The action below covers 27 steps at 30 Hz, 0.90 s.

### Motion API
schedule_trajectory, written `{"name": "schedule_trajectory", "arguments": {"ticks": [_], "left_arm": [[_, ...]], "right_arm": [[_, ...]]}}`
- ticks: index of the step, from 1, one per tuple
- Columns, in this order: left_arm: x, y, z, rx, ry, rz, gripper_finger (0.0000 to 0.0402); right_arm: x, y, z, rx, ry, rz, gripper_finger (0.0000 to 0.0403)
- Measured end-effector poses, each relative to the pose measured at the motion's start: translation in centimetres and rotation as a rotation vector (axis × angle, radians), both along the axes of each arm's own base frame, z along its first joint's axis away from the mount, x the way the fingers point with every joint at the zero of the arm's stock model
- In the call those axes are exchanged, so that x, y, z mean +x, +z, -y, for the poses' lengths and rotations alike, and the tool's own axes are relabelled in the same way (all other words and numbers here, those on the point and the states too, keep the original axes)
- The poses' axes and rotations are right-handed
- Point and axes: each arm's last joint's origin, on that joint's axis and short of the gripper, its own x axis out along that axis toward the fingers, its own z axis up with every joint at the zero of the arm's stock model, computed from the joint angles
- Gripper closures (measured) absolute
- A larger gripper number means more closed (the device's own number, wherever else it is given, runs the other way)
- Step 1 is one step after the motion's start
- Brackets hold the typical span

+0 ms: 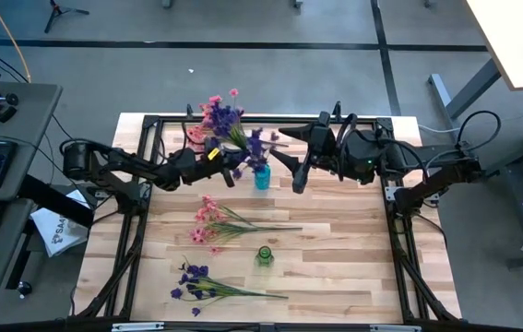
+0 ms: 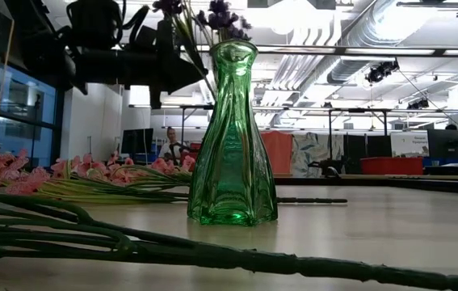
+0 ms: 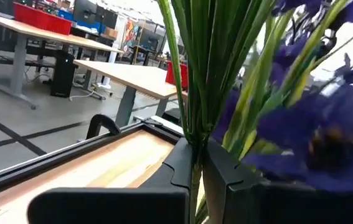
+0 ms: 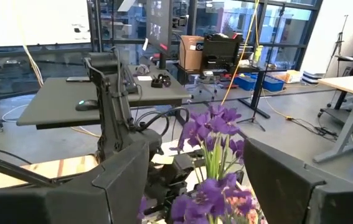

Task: Sort flowers into vase by color
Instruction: Put the top violet flowers into the blue crystal vase

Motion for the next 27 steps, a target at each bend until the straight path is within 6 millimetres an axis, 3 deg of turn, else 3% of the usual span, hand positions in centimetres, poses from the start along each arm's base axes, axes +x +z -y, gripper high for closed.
{"name": "schedule_trajectory", "arguments": {"ticks": [18, 27], "left_arm": [[2.5, 0.6, 0.0, 0.085, -0.181, -0.229, 0.0401], [2.5, -0.8, 0.2, 0.060, -0.237, -0.409, 0.0401]], "right_arm": [[0.0, 0.0, -0.2, 0.047, 0.009, 0.018, 0.0148], [0.0, 0.0, -0.3, 0.045, 0.002, 0.017, 0.0148]]}}
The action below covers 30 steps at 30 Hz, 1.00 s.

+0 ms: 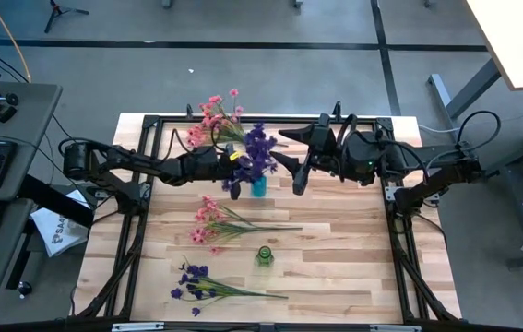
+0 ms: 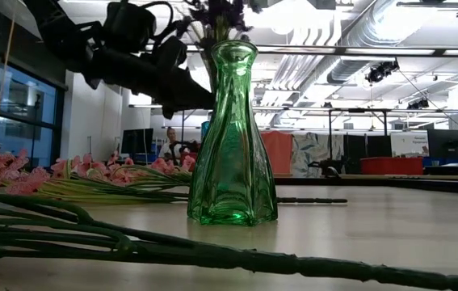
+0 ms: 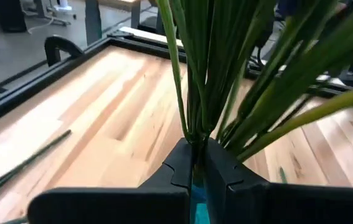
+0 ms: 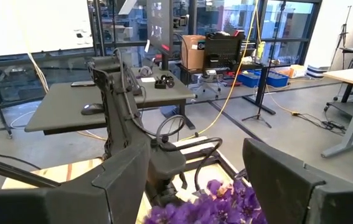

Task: Sort flowers into vase by color
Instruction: Put the top violet flowers into the blue crystal vase

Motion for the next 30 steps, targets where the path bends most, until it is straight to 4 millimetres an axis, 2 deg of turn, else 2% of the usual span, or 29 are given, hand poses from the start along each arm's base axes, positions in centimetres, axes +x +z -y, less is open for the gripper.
{"name": "schedule_trajectory", "arguments": {"ticks": [10, 16, 19, 23, 30], "left_arm": [[-0.3, -0.7, 0.1, -0.023, -0.010, -0.088, 0.0401], [-0.2, -0.6, 0.1, -0.018, -0.007, -0.073, 0.0392], [-0.2, -0.6, 0.1, -0.006, -0.011, -0.075, 0.0365], [-0.6, -0.5, 0.1, -0.014, -0.004, -0.100, 0.0310], [-1.9, 0.8, 0.3, -0.006, 0.033, -0.136, 0.0214]], "right_arm": [[0.0, 0.0, 0.2, -0.005, -0.006, -0.002, 0.0148], [0.0, 0.0, 0.2, -0.007, -0.006, -0.003, 0.0148], [0.0, 0.0, 0.2, -0.007, -0.006, -0.004, 0.0148], [0.0, 0.0, 0.2, -0.008, -0.007, -0.005, 0.0148], [0.0, -0.1, 0.2, -0.009, -0.007, -0.009, 0.0148]]}}
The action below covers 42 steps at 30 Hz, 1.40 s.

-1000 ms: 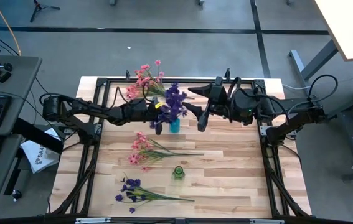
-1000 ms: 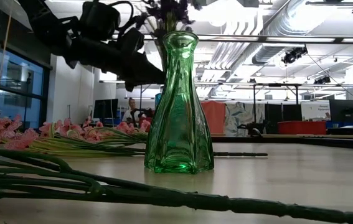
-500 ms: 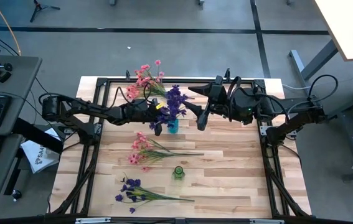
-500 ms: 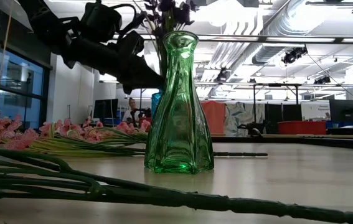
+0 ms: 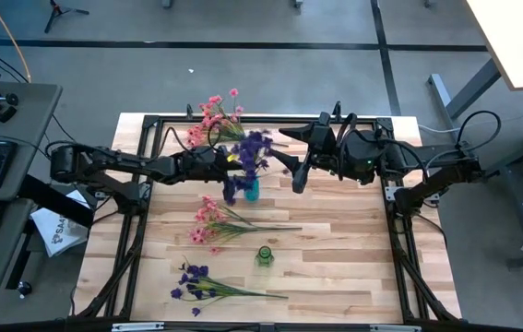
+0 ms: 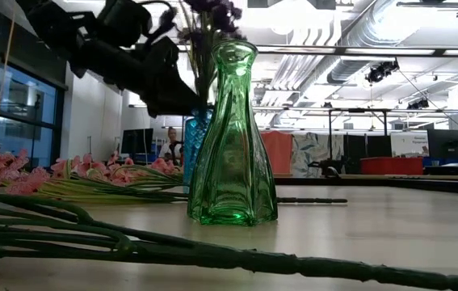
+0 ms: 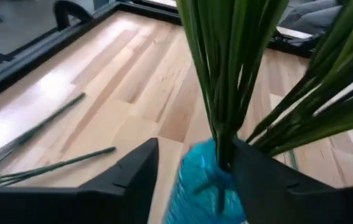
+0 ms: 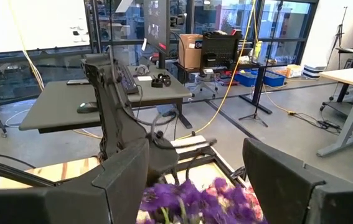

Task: Sort flowers into vase by color
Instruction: Put the top violet flowers into the blue crystal vase, then put the violet flowers into the blue crystal vase

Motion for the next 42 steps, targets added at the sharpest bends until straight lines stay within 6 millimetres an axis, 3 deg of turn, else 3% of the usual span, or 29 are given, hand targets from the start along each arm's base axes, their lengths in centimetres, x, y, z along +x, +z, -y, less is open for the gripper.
{"name": "schedule_trajectory", "arguments": {"ticks": [5, 11, 19, 28, 35, 42], "left_arm": [[-0.9, 1.9, 0.1, 0.056, -0.001, 0.047, 0.0181], [-1.5, 3.3, 0.2, 0.128, -0.022, 0.091, 0.0177], [-1.8, 3.1, 0.3, 0.116, -0.023, 0.052, 0.0177], [-6.8, 5.0, 1.4, -0.051, 0.051, -0.072, 0.0177], [-9.2, 5.2, 4.3, -0.283, 0.008, -0.139, 0.0177], [-9.8, 4.9, 9.2, -0.461, -0.173, -0.228, 0.0177]], "right_arm": [[0.0, 0.0, 0.0, 0.000, 0.000, -0.001, 0.0148], [0.0, 0.0, 0.0, 0.000, 0.000, -0.002, 0.0148], [0.0, 0.0, 0.0, 0.000, 0.000, -0.002, 0.0148], [0.0, 0.0, 0.1, -0.064, -0.023, -0.027, 0.0148], [-0.2, -1.5, -0.1, -0.045, 0.040, -0.167, 0.0148], [-1.1, -4.0, -0.5, 0.199, 0.174, -0.386, 0.0148]]}}
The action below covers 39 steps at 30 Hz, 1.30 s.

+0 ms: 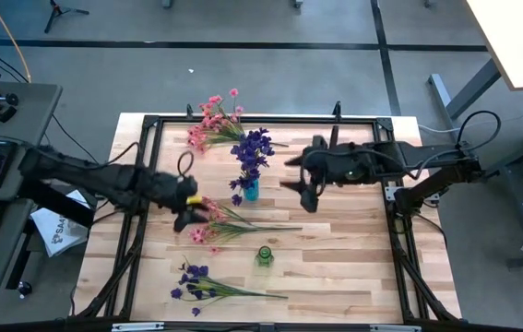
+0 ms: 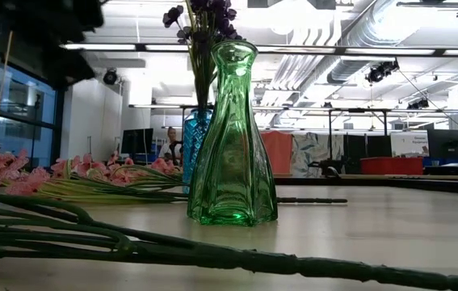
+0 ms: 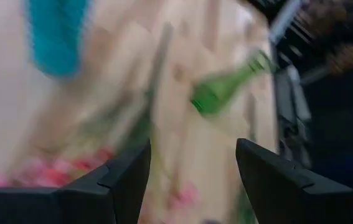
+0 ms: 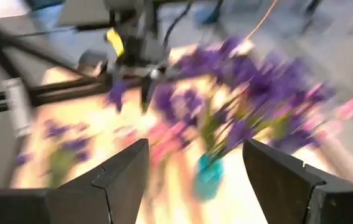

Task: Sort flowers into vase by color
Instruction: Put the violet flowers into the blue crystal vase

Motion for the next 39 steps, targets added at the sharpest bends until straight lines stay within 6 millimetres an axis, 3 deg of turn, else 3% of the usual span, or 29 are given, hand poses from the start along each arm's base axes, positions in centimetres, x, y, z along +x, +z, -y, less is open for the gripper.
{"name": "schedule_trajectory", "arguments": {"ticks": [4, 8, 16, 21, 29, 34, 39], "left_arm": [[-0.5, 0.0, 1.8, 0.004, -0.012, -0.001, 0.0177], [-0.7, 0.0, 2.4, 0.068, 0.030, 0.023, 0.0177], [-0.7, 0.0, 2.4, 0.120, 0.020, 0.035, 0.0177], [-0.7, 0.0, 2.4, 0.140, 0.011, 0.038, 0.0177], [-0.7, 0.0, 2.3, 0.172, 0.047, 0.044, 0.0177], [-0.6, 0.0, 2.3, 0.160, 0.059, 0.043, 0.0177], [-0.6, 0.0, 2.3, 0.131, 0.081, 0.038, 0.0177]], "right_arm": [[0.3, -0.9, -1.3, 0.223, 0.091, -0.068, 0.0149], [1.7, -3.1, -4.7, 0.353, 0.253, -0.191, 0.0149], [4.2, -10.5, -13.6, 0.429, 0.342, -0.465, 0.0149], [5.8, -14.8, -17.7, 0.465, 0.359, -0.508, 0.0149], [7.3, -21.2, -21.1, 0.351, 0.373, -0.542, 0.0149], [8.2, -24.8, -22.4, 0.204, 0.358, -0.487, 0.0149], [9.7, -27.5, -23.2, 0.169, 0.367, -0.393, 0.0149]]}}
